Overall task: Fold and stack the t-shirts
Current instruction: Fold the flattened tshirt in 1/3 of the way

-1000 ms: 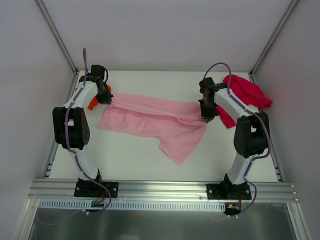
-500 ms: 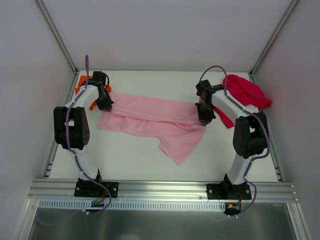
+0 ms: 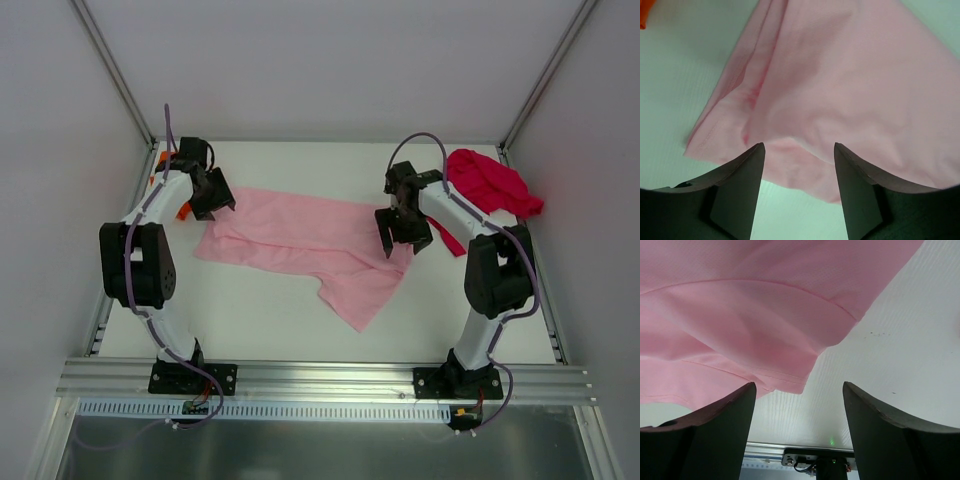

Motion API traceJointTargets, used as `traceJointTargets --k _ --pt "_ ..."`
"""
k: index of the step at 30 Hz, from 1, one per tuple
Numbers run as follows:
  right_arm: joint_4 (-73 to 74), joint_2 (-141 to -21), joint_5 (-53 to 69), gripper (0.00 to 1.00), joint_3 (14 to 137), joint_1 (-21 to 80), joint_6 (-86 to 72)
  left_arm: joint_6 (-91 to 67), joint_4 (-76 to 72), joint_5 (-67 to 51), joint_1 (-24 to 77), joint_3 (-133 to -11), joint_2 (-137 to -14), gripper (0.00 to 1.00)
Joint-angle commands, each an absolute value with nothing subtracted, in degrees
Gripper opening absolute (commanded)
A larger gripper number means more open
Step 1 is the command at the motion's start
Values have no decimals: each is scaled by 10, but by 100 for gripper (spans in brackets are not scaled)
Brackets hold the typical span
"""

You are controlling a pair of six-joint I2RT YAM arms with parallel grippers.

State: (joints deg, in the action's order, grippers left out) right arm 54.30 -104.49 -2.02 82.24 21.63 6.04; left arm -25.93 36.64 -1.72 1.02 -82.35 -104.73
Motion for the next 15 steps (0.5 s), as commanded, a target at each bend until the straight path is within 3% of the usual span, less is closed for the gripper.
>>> traceJointTargets --k 1,9,15 --pt "558 -1000 -6 75 831 227 69 -256 368 -32 4 -833 -990 58" --pt "553 -926 52 75 750 271 43 -277 410 7 4 -744 -924 59" --pt "540 -938 52 74 738 279 41 -281 393 -11 4 -711 -958 57"
